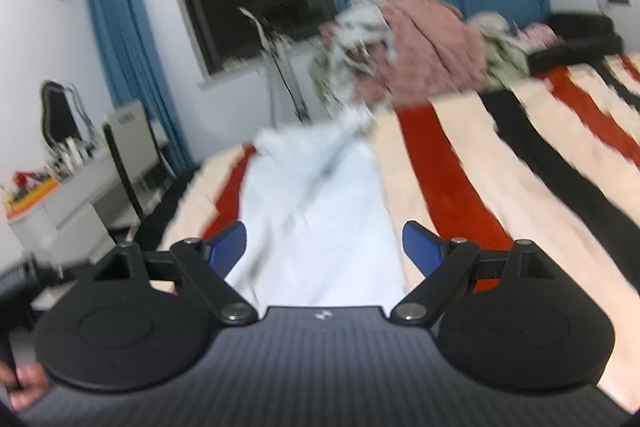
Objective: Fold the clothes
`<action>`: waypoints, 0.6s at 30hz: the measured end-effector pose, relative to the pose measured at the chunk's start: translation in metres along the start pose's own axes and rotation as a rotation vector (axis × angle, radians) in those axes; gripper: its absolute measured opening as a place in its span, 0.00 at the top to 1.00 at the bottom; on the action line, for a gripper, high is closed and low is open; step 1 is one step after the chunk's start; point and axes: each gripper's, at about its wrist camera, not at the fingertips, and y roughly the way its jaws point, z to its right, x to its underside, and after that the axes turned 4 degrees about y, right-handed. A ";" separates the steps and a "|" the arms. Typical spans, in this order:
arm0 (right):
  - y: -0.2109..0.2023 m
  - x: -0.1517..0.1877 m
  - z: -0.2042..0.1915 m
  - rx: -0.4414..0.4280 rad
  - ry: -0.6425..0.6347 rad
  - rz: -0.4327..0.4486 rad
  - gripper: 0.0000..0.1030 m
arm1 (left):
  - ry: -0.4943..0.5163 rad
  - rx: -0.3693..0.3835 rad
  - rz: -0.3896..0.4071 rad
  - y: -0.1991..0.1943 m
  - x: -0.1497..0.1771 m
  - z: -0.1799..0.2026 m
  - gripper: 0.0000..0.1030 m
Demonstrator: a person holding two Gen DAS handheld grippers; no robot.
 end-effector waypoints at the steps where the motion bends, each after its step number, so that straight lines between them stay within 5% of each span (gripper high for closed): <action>1: -0.001 0.002 0.003 0.001 0.022 -0.011 0.16 | -0.031 -0.006 -0.019 0.001 0.001 -0.006 0.03; 7: 0.005 0.007 0.011 -0.011 0.100 -0.052 0.16 | -0.166 -0.137 -0.142 0.013 0.006 -0.040 0.11; 11: 0.008 0.011 0.016 0.005 0.136 -0.075 0.16 | -0.227 -0.238 -0.259 0.028 0.013 -0.058 0.30; 14: 0.008 0.011 0.023 0.005 0.175 -0.079 0.16 | -0.223 -0.259 -0.264 0.030 0.013 -0.059 0.34; 16: 0.008 0.010 0.026 0.003 0.188 -0.079 0.16 | -0.194 -0.285 -0.266 0.028 0.014 -0.057 0.49; 18: 0.007 0.010 0.028 0.000 0.202 -0.079 0.16 | -0.167 -0.311 -0.275 0.028 0.016 -0.054 0.74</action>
